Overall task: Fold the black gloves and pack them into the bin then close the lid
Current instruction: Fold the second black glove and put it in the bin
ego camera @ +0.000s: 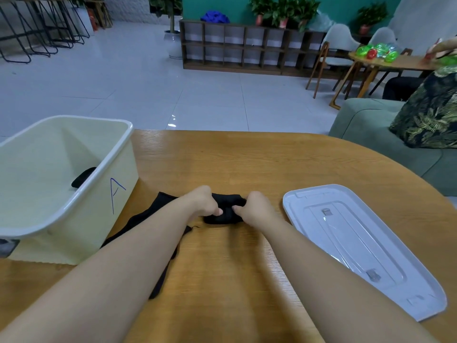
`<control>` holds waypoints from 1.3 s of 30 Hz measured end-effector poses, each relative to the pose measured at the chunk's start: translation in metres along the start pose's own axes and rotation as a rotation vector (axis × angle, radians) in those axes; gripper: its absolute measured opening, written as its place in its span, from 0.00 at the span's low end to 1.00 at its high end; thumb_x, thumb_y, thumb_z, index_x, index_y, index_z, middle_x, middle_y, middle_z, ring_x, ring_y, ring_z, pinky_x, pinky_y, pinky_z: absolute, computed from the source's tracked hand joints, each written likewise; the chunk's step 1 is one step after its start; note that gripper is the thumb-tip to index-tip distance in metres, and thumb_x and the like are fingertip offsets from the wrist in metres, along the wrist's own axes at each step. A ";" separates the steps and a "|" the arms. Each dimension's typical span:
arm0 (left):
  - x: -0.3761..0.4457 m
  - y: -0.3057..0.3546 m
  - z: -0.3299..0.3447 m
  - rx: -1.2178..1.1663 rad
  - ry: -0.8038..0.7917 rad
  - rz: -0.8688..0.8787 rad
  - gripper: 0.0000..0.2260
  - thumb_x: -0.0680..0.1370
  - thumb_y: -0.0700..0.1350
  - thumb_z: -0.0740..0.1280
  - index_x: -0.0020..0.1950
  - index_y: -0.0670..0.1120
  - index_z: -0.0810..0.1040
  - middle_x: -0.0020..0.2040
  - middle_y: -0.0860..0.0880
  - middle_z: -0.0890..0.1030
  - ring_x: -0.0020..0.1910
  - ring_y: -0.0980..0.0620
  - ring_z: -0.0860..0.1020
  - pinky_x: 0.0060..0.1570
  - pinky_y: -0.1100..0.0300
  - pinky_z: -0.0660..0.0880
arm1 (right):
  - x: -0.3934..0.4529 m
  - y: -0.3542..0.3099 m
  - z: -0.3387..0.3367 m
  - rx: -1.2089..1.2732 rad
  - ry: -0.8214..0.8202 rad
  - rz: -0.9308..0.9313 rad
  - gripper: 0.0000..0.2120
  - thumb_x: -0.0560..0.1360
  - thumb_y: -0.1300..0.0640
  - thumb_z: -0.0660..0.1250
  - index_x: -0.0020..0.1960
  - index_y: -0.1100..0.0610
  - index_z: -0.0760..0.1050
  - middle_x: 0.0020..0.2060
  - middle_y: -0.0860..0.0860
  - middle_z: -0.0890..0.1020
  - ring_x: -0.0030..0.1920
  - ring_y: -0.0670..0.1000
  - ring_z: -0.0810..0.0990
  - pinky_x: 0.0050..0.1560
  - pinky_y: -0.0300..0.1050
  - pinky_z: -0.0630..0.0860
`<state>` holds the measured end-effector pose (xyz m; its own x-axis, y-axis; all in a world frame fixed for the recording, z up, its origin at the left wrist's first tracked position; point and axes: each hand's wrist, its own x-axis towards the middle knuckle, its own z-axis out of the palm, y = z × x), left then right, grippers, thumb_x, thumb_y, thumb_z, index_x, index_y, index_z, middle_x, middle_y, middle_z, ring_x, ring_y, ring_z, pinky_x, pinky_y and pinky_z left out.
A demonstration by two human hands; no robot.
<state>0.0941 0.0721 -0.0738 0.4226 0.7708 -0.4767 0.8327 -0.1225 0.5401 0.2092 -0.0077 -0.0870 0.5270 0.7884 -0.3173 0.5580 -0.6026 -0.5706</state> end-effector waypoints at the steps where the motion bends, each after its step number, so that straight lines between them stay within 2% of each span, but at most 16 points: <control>1: 0.000 0.000 0.001 -0.018 -0.011 0.005 0.26 0.73 0.43 0.70 0.68 0.39 0.66 0.64 0.41 0.72 0.62 0.42 0.71 0.62 0.50 0.70 | 0.001 0.002 -0.001 0.042 -0.020 -0.013 0.13 0.75 0.54 0.67 0.54 0.62 0.75 0.46 0.54 0.80 0.47 0.54 0.78 0.40 0.43 0.74; 3: -0.001 -0.003 0.002 -0.076 -0.031 0.035 0.26 0.73 0.42 0.70 0.69 0.41 0.66 0.65 0.41 0.72 0.64 0.42 0.70 0.64 0.50 0.69 | 0.000 0.007 -0.004 0.173 -0.064 -0.044 0.14 0.74 0.56 0.68 0.58 0.61 0.75 0.49 0.53 0.80 0.50 0.52 0.78 0.50 0.44 0.74; 5: -0.004 -0.006 0.001 -0.129 -0.052 0.086 0.24 0.73 0.40 0.69 0.68 0.43 0.68 0.63 0.42 0.74 0.62 0.44 0.72 0.62 0.51 0.70 | -0.002 0.013 -0.006 0.338 -0.104 -0.066 0.16 0.73 0.58 0.70 0.59 0.60 0.75 0.51 0.53 0.79 0.52 0.51 0.77 0.53 0.42 0.71; 7: -0.009 -0.008 -0.003 -0.164 -0.058 0.152 0.16 0.74 0.39 0.68 0.61 0.44 0.72 0.54 0.45 0.76 0.54 0.47 0.74 0.54 0.55 0.71 | -0.002 0.015 -0.007 0.440 -0.117 -0.098 0.14 0.72 0.60 0.72 0.56 0.59 0.76 0.53 0.55 0.81 0.54 0.54 0.79 0.55 0.43 0.73; 9: -0.016 -0.009 -0.012 -0.185 -0.032 0.216 0.11 0.73 0.38 0.68 0.53 0.48 0.73 0.49 0.47 0.76 0.48 0.49 0.74 0.48 0.58 0.70 | -0.003 0.011 -0.010 0.519 -0.137 -0.146 0.09 0.72 0.62 0.72 0.50 0.56 0.76 0.49 0.55 0.81 0.51 0.53 0.80 0.53 0.43 0.75; 10: -0.020 -0.008 -0.019 -0.192 -0.009 0.245 0.11 0.73 0.38 0.69 0.51 0.49 0.73 0.47 0.48 0.76 0.47 0.50 0.74 0.45 0.58 0.70 | -0.004 0.006 -0.014 0.561 -0.156 -0.163 0.08 0.72 0.64 0.71 0.48 0.55 0.75 0.47 0.54 0.81 0.49 0.53 0.79 0.52 0.44 0.76; 14: -0.037 -0.005 -0.052 -0.238 0.061 0.355 0.11 0.72 0.36 0.70 0.47 0.50 0.73 0.45 0.50 0.76 0.43 0.51 0.74 0.38 0.60 0.69 | -0.014 -0.023 -0.032 0.681 -0.209 -0.257 0.10 0.72 0.67 0.69 0.46 0.56 0.71 0.45 0.55 0.81 0.49 0.55 0.79 0.61 0.55 0.74; 16: -0.047 -0.004 -0.072 -0.265 0.079 0.392 0.12 0.72 0.35 0.69 0.49 0.50 0.73 0.45 0.51 0.76 0.43 0.52 0.74 0.40 0.60 0.69 | -0.019 -0.041 -0.039 0.732 -0.206 -0.306 0.11 0.72 0.69 0.68 0.46 0.56 0.70 0.46 0.58 0.79 0.50 0.55 0.78 0.61 0.56 0.74; 21: -0.065 -0.013 -0.126 -0.307 0.113 0.390 0.16 0.70 0.38 0.71 0.55 0.49 0.74 0.52 0.47 0.77 0.55 0.47 0.75 0.59 0.54 0.72 | -0.028 -0.091 -0.049 0.885 -0.259 -0.422 0.12 0.72 0.72 0.67 0.46 0.57 0.71 0.49 0.59 0.78 0.49 0.56 0.78 0.57 0.51 0.75; 24: -0.079 -0.024 -0.156 -0.403 0.013 0.377 0.12 0.73 0.32 0.66 0.53 0.45 0.73 0.50 0.44 0.77 0.54 0.46 0.76 0.55 0.58 0.74 | -0.032 -0.123 -0.046 0.907 -0.312 -0.486 0.12 0.73 0.73 0.66 0.45 0.57 0.70 0.46 0.57 0.77 0.45 0.53 0.78 0.50 0.45 0.76; 26: -0.085 -0.033 -0.176 -0.431 -0.015 0.374 0.11 0.74 0.30 0.64 0.51 0.44 0.73 0.48 0.44 0.77 0.52 0.47 0.77 0.51 0.61 0.73 | -0.033 -0.145 -0.041 0.885 -0.334 -0.521 0.12 0.73 0.73 0.66 0.45 0.56 0.70 0.45 0.56 0.76 0.44 0.51 0.78 0.48 0.43 0.75; 29: -0.089 -0.051 -0.203 -0.417 0.060 0.370 0.12 0.74 0.29 0.64 0.49 0.45 0.73 0.46 0.46 0.77 0.48 0.50 0.76 0.48 0.63 0.73 | -0.029 -0.175 -0.029 0.840 -0.339 -0.545 0.11 0.73 0.71 0.67 0.45 0.57 0.70 0.46 0.57 0.76 0.47 0.53 0.78 0.52 0.46 0.76; 31: -0.089 -0.066 -0.217 -0.381 0.118 0.354 0.12 0.74 0.29 0.64 0.49 0.45 0.73 0.45 0.46 0.76 0.46 0.50 0.76 0.45 0.64 0.72 | -0.025 -0.195 -0.017 0.761 -0.330 -0.559 0.12 0.73 0.69 0.67 0.51 0.58 0.70 0.51 0.59 0.76 0.53 0.57 0.78 0.61 0.52 0.75; 33: -0.087 -0.083 -0.228 -0.341 0.159 0.334 0.12 0.73 0.29 0.65 0.49 0.45 0.73 0.44 0.46 0.76 0.45 0.50 0.75 0.44 0.63 0.71 | -0.023 -0.215 -0.005 0.613 -0.324 -0.587 0.20 0.74 0.67 0.67 0.62 0.56 0.68 0.57 0.58 0.77 0.57 0.57 0.78 0.63 0.52 0.74; 35: -0.083 -0.101 -0.236 -0.303 0.192 0.312 0.13 0.72 0.30 0.66 0.49 0.47 0.73 0.43 0.47 0.75 0.44 0.50 0.74 0.43 0.62 0.71 | -0.025 -0.232 0.005 0.382 -0.280 -0.663 0.24 0.74 0.65 0.65 0.68 0.51 0.66 0.59 0.54 0.77 0.57 0.53 0.77 0.60 0.46 0.75; 39: -0.074 -0.137 -0.250 -0.209 0.233 0.240 0.14 0.71 0.32 0.69 0.46 0.49 0.73 0.42 0.48 0.75 0.41 0.49 0.74 0.42 0.60 0.70 | -0.029 -0.269 0.027 -0.003 -0.267 -0.767 0.22 0.73 0.61 0.61 0.64 0.47 0.71 0.52 0.49 0.79 0.49 0.51 0.78 0.47 0.44 0.76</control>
<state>-0.1410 0.1884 0.0606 0.4843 0.8597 -0.1622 0.6190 -0.2056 0.7580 0.0262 0.1346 0.0556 -0.1733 0.9848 -0.0095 0.7039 0.1171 -0.7005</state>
